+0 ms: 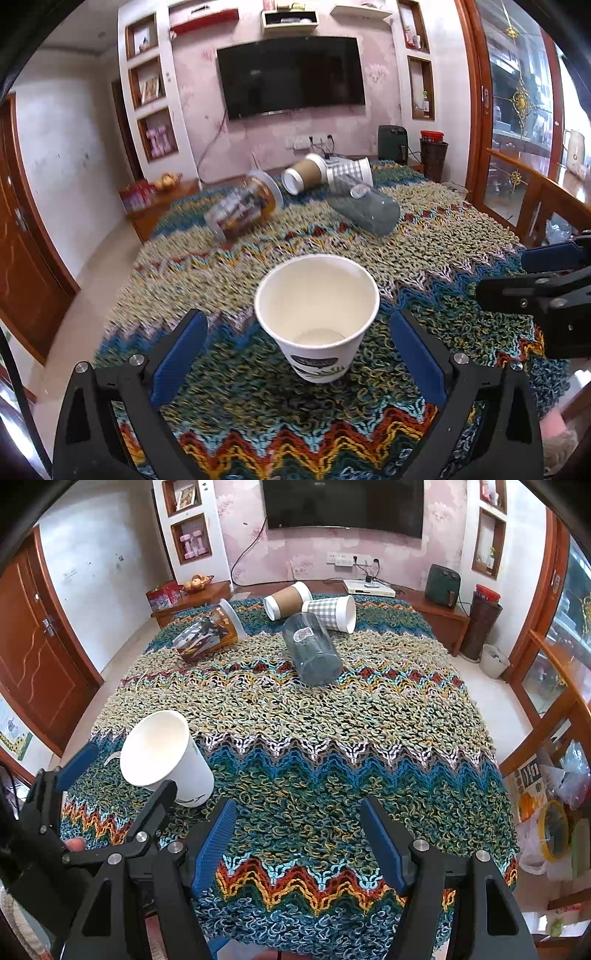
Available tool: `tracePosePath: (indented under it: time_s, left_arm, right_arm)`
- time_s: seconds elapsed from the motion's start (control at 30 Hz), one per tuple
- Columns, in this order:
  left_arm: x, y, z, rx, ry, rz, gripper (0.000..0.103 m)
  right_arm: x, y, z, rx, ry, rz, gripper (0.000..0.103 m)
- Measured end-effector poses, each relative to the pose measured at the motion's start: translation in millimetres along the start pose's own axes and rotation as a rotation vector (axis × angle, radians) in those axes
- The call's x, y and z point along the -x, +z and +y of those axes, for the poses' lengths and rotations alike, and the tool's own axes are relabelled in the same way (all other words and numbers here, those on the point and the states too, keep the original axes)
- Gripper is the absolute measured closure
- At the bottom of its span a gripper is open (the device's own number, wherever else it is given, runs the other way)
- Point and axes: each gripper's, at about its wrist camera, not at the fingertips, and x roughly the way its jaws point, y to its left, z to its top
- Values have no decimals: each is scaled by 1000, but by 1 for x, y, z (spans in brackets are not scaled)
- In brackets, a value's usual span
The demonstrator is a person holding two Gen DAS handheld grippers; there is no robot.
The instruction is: Flip cup upright
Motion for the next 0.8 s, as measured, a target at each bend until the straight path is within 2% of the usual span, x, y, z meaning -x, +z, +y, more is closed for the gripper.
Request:
tracePosePath:
  time_s: [0.13, 0.33, 0.53, 0.67, 0.8]
  left_arm:
    - [3, 12, 4, -18, 15, 19, 3]
    - [5, 39, 21, 54, -30, 108, 3]
    - [18, 69, 36, 86, -1, 127, 3]
    - [23, 89, 52, 171, -66, 165, 3]
    - [30, 109, 61, 189, -33, 176, 3]
  right_arm:
    - [4, 1, 2, 4, -7, -8, 32]
    - [17, 10, 2, 2, -25, -44, 32]
    - [37, 29, 3, -6, -33, -104, 32]
    - [48, 44, 5, -12, -25, -132, 32]
    - [63, 63, 10, -1, -9, -169, 32]
